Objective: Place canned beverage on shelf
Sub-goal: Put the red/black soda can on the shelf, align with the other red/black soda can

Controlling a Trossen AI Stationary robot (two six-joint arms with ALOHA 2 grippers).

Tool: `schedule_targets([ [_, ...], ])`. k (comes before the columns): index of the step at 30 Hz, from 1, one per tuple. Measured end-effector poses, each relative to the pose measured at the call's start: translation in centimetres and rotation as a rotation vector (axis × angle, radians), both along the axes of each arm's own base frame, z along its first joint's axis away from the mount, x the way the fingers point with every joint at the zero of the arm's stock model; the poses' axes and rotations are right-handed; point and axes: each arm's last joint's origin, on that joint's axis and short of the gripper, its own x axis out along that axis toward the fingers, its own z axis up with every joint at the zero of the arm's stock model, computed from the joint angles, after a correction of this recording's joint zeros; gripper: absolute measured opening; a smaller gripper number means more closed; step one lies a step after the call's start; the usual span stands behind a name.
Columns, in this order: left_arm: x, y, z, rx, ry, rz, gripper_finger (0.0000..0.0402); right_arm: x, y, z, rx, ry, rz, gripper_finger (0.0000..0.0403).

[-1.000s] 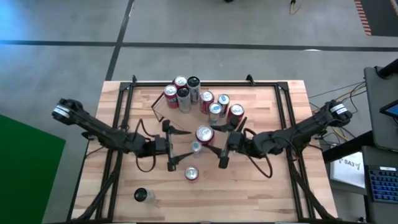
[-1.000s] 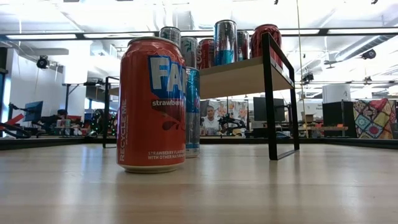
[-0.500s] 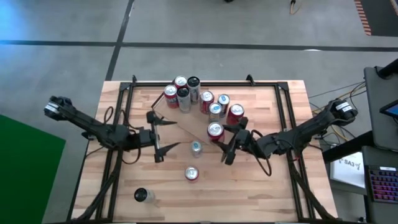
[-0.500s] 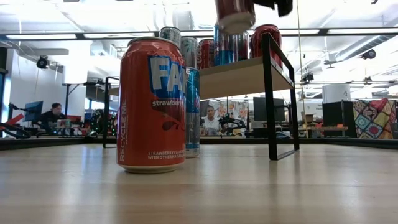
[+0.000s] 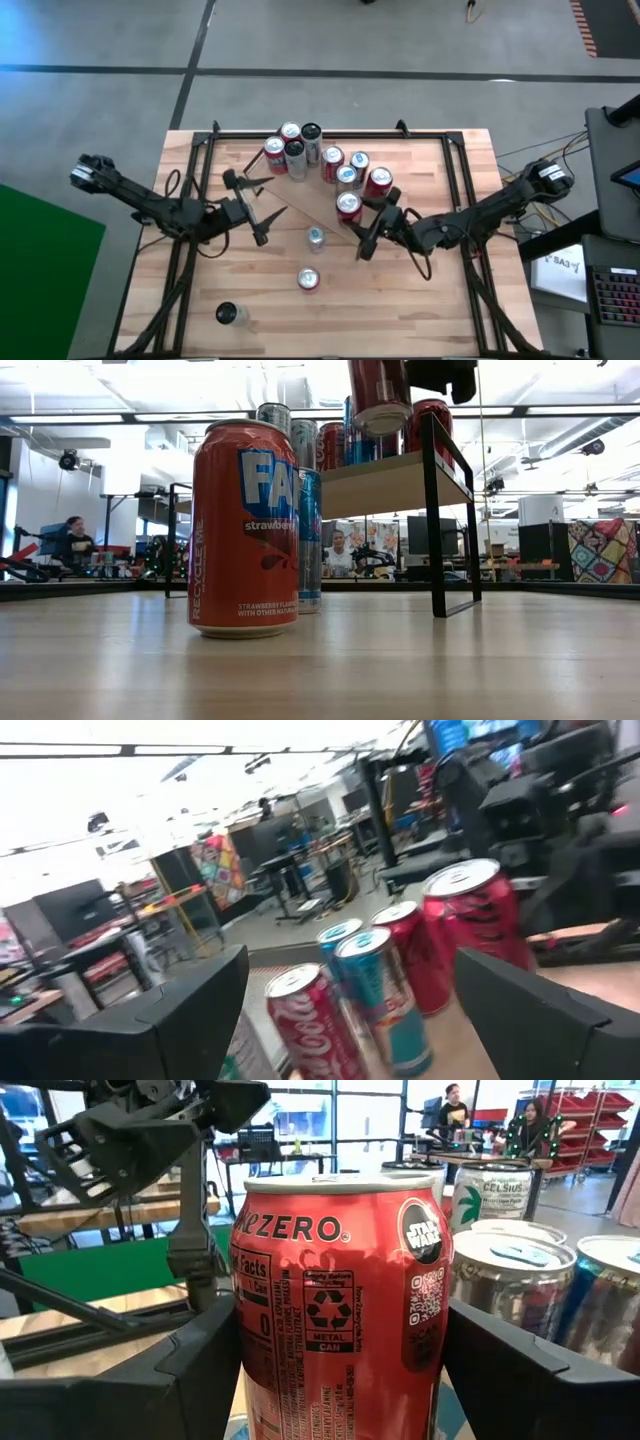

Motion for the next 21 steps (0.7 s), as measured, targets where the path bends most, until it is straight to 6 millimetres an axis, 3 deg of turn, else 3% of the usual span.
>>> schedule_targets([
  [13,-0.1,0.1,0.2,0.043,0.015,0.014,0.0337,1.0,0.6,-2.1,0.028,0.05,0.002,0.0284],
  [21,0.0,0.5,0.3,0.046,0.007,0.034,0.0337,1.0,0.5,-2.2,0.04,0.043,-0.04,0.0285],
])
